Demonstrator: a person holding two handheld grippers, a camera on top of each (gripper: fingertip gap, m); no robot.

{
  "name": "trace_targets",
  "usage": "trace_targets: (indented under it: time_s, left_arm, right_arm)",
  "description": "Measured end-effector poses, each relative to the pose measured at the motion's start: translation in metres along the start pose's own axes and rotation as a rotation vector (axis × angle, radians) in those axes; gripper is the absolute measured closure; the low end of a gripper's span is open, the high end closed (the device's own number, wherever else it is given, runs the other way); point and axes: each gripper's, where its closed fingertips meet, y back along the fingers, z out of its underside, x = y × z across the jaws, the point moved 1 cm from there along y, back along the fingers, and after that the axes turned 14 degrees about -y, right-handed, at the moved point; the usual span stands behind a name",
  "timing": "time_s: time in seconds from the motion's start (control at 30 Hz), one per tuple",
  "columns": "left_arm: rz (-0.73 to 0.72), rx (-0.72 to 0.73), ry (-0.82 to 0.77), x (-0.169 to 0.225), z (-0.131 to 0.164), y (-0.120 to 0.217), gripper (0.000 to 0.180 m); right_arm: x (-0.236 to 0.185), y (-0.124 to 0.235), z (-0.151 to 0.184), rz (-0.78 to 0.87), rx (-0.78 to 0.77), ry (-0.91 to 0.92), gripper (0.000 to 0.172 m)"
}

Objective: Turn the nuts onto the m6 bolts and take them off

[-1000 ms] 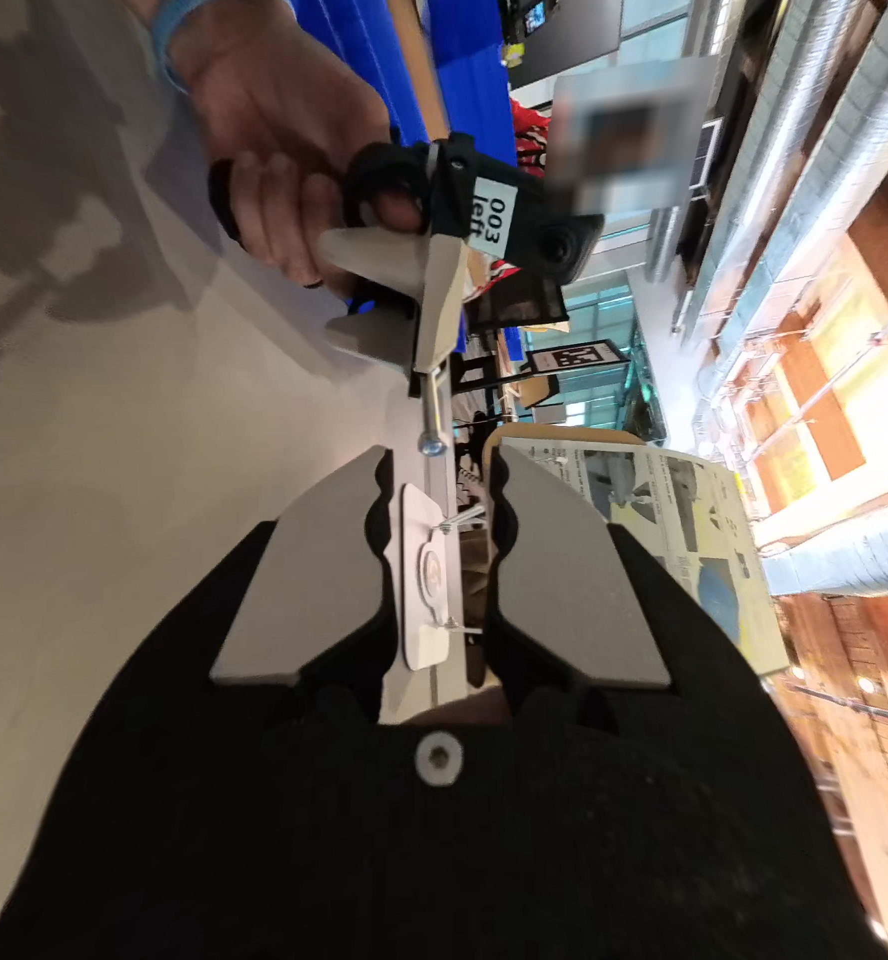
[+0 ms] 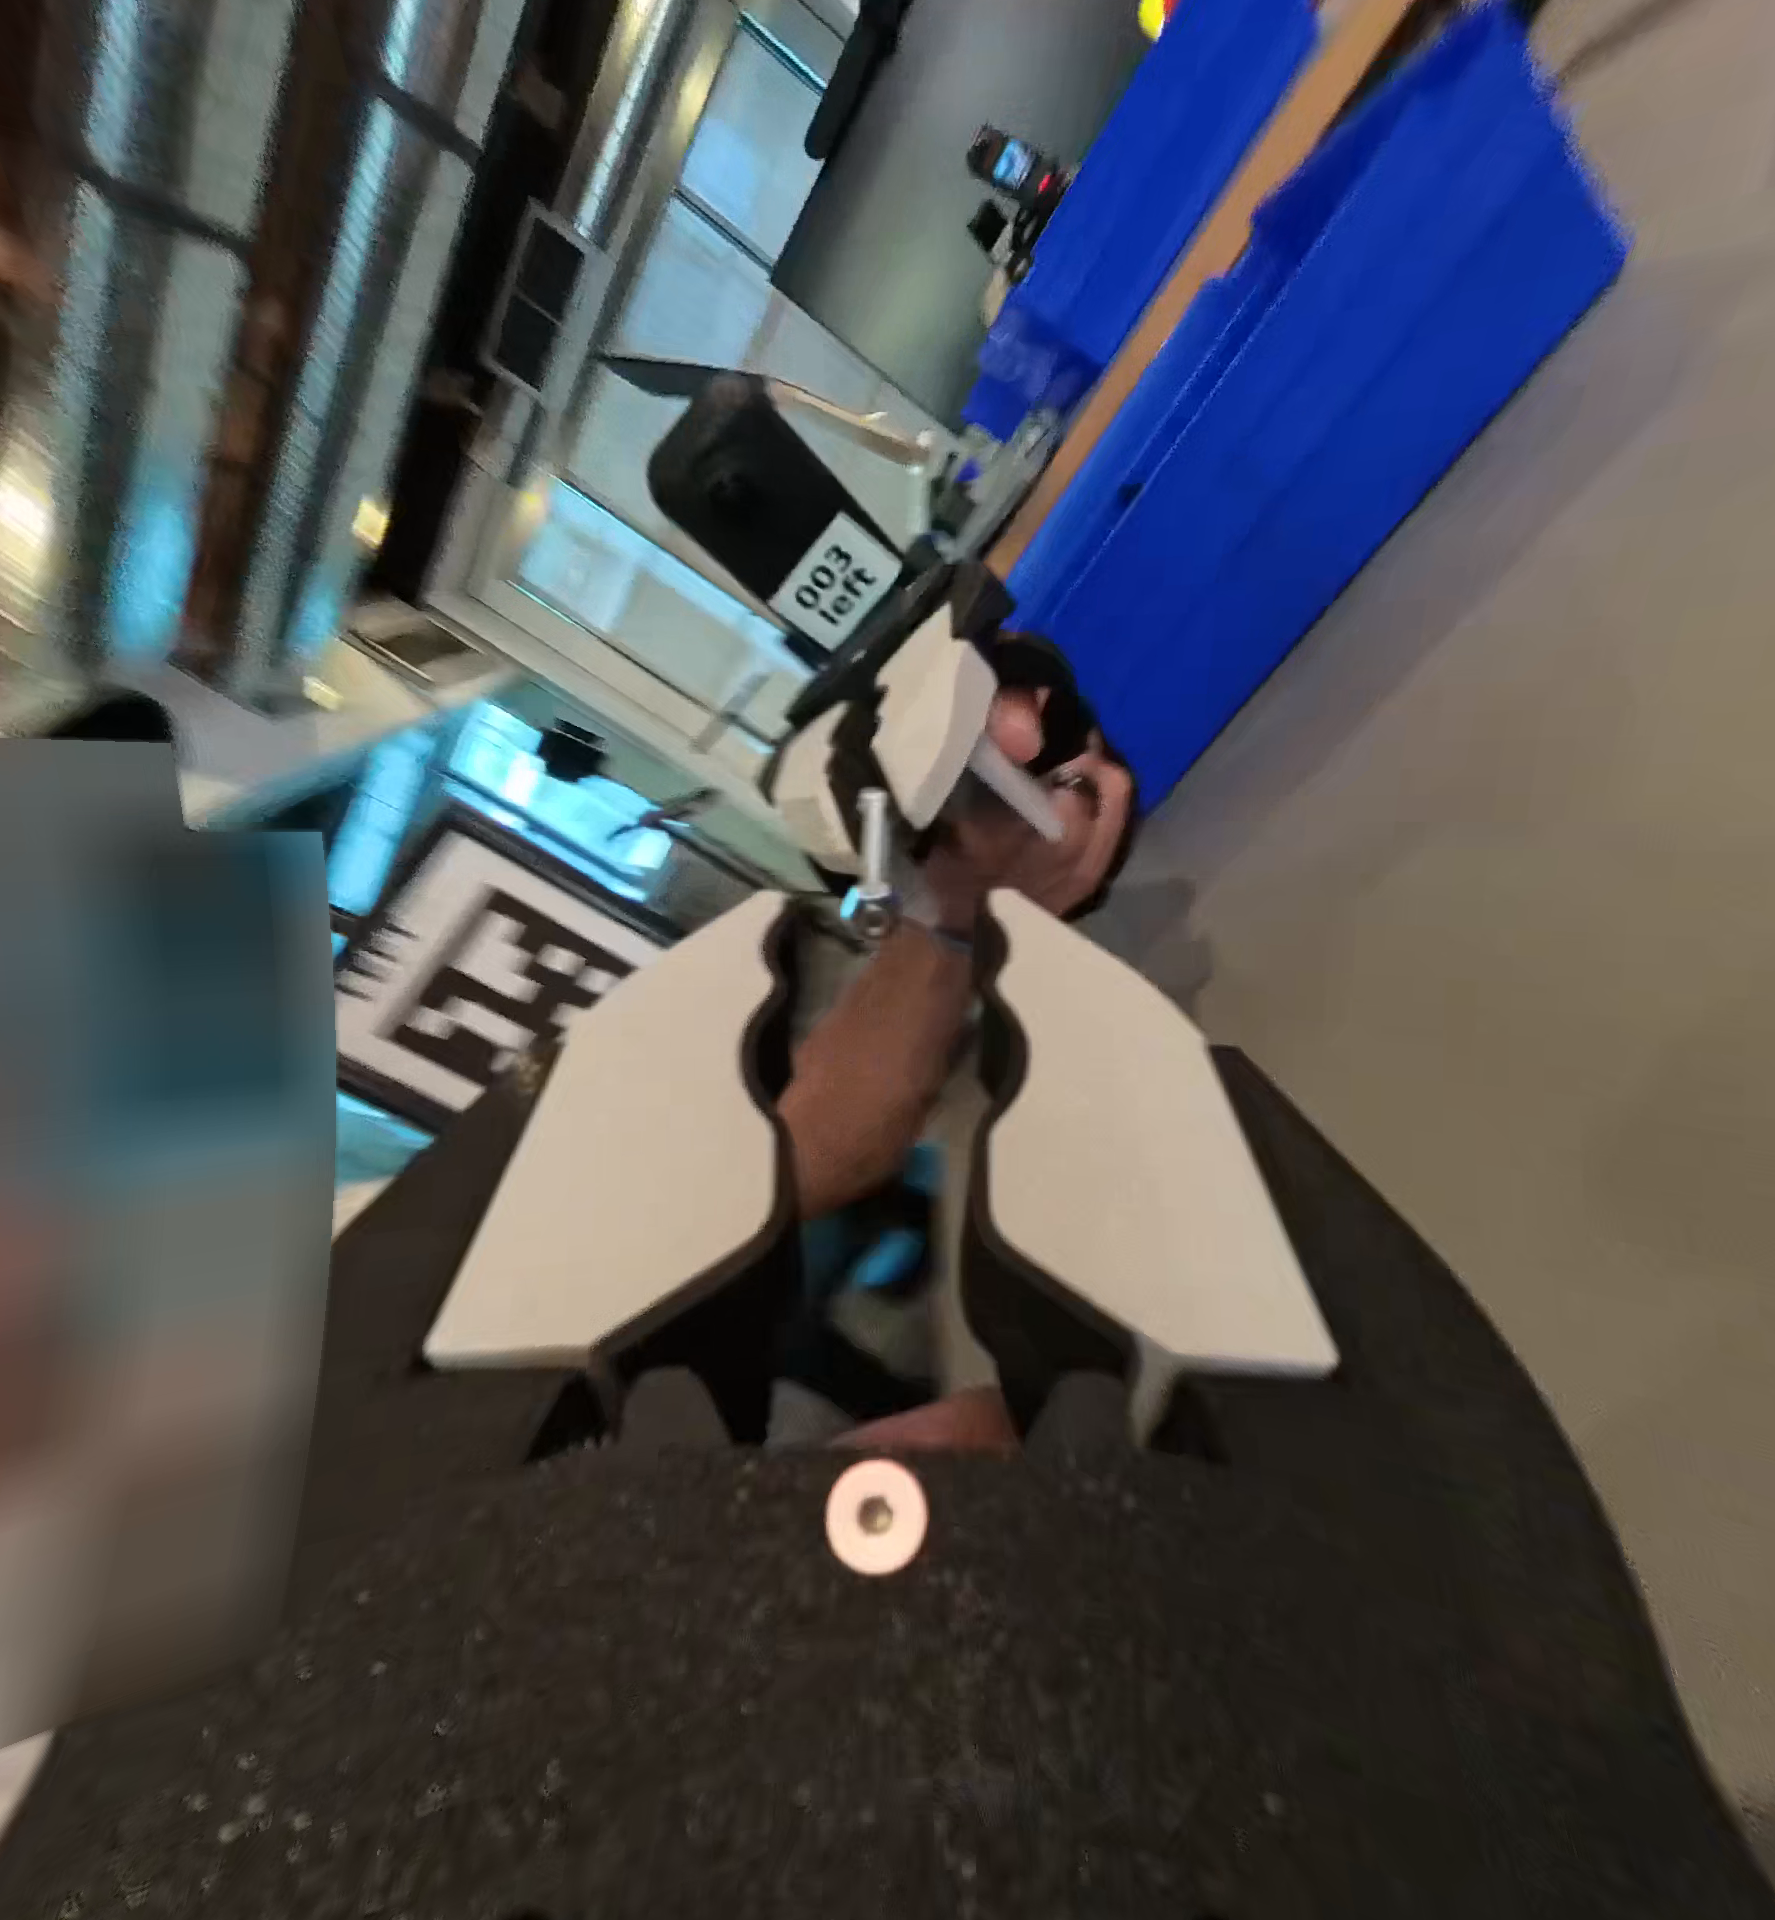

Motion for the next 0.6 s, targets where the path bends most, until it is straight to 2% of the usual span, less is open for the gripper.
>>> trace_targets:
  time_s: [0.03,0.1,0.17,0.23,0.3,0.37,0.47,0.6]
  left_arm:
    - [0.009,0.013,0.016,0.000,-0.002,0.001,0.171]
    - [0.016,0.030,0.034,-0.001,-0.003,0.004,0.171]
    - [0.035,0.044,0.059,0.000,-0.004,0.005,0.171]
    - [0.058,0.050,0.088,0.001,-0.004,0.006,0.171]
    - [0.079,0.044,0.112,0.002,-0.002,0.005,0.171]
    - [0.091,0.033,0.113,0.004,0.000,0.003,0.171]
    - [0.104,0.011,0.112,0.006,0.003,-0.001,0.171]
    - [0.115,0.002,0.112,0.009,0.004,-0.002,0.171]
  right_arm:
    - [0.005,0.001,0.000,0.071,0.004,0.147,0.131]
    - [0.020,0.004,0.002,0.297,-0.022,0.571,0.121]
    - [0.029,0.010,0.000,0.553,-0.068,1.127,0.121]
    - [0.020,0.011,0.006,0.694,-0.105,1.647,0.130]
    - [0.008,0.008,0.010,0.765,-0.102,2.011,0.140]
    - [0.004,0.005,0.010,0.802,-0.101,2.125,0.139]
    - [-0.001,-0.001,0.012,0.774,-0.088,2.156,0.139]
    - [0.001,-0.004,0.012,0.764,-0.119,2.152,0.161]
